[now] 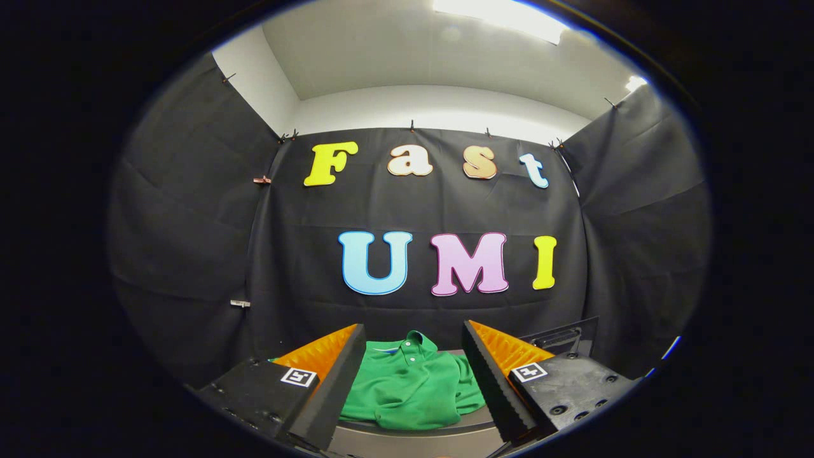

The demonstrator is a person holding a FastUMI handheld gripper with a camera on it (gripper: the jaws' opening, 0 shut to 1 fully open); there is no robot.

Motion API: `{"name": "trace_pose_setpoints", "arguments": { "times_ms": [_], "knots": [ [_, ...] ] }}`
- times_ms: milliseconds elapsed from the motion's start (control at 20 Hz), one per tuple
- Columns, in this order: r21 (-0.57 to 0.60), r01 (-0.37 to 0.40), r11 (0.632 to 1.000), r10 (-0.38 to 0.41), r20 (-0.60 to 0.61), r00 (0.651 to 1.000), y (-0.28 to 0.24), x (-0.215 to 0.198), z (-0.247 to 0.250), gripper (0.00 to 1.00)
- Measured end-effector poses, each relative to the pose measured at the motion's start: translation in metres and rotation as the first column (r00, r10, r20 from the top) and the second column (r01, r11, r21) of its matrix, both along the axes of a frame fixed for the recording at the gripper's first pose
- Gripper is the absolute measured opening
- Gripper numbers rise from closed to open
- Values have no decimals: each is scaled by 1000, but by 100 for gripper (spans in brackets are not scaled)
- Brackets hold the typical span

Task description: Put the clothes into the washing machine and then close the washing machine lid.

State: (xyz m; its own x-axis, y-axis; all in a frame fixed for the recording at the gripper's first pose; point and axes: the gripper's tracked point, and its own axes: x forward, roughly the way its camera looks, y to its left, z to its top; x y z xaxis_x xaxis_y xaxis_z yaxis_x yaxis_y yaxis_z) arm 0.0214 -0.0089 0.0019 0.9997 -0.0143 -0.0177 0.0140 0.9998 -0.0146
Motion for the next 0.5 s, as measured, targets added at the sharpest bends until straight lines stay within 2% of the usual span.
{"name": "trace_pose_setpoints", "arguments": {
  "times_ms": [350, 500],
  "knots": [
    [-6, -5, 1000, 5, -48, 999, 0, 13, -4, 95],
    [39, -41, 998, 45, -120, 992, 8, 20, -13, 95]
  ]
}}
